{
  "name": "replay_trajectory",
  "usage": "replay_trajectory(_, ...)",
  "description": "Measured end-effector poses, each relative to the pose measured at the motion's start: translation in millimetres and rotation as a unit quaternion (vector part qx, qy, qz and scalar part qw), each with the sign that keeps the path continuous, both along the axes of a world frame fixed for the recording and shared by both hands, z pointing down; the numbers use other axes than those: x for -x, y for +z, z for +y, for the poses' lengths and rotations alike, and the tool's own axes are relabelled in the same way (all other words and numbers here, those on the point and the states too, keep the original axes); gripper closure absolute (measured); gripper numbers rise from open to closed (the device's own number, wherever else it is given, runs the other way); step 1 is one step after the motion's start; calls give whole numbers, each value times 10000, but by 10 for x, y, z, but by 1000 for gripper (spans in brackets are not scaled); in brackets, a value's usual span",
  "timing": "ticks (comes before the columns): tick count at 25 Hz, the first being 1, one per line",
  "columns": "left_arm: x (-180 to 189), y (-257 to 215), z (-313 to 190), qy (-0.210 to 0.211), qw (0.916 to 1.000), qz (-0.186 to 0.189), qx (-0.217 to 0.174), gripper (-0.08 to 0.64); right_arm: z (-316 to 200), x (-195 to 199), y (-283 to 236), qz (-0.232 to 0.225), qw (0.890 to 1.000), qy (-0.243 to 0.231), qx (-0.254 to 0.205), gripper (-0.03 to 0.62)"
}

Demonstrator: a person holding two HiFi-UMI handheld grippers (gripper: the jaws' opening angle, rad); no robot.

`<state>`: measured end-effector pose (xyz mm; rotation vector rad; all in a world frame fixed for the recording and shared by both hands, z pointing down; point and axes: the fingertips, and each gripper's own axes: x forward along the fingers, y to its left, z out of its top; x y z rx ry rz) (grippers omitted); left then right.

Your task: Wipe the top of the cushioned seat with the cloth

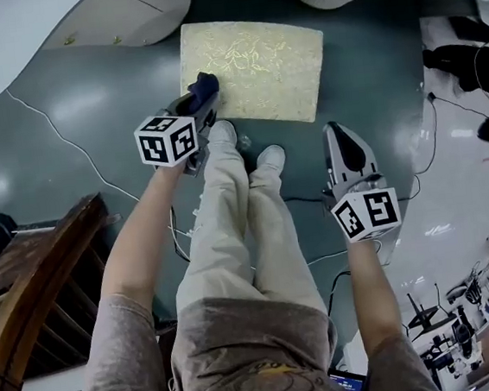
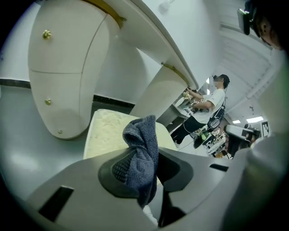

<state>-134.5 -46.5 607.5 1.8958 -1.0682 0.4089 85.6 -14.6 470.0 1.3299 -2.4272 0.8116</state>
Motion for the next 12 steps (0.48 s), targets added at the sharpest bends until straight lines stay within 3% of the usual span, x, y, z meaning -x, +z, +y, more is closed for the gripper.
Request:
replay_trajectory(6, 694, 119, 164, -468, 9982, -378, 37, 462, 11, 240, 18, 35, 9994, -332, 76, 586)
replay_trajectory(12, 1027, 211, 277, -847, 9949, -553, 4, 462, -4, 303, 49, 122, 9985, -520, 111, 586)
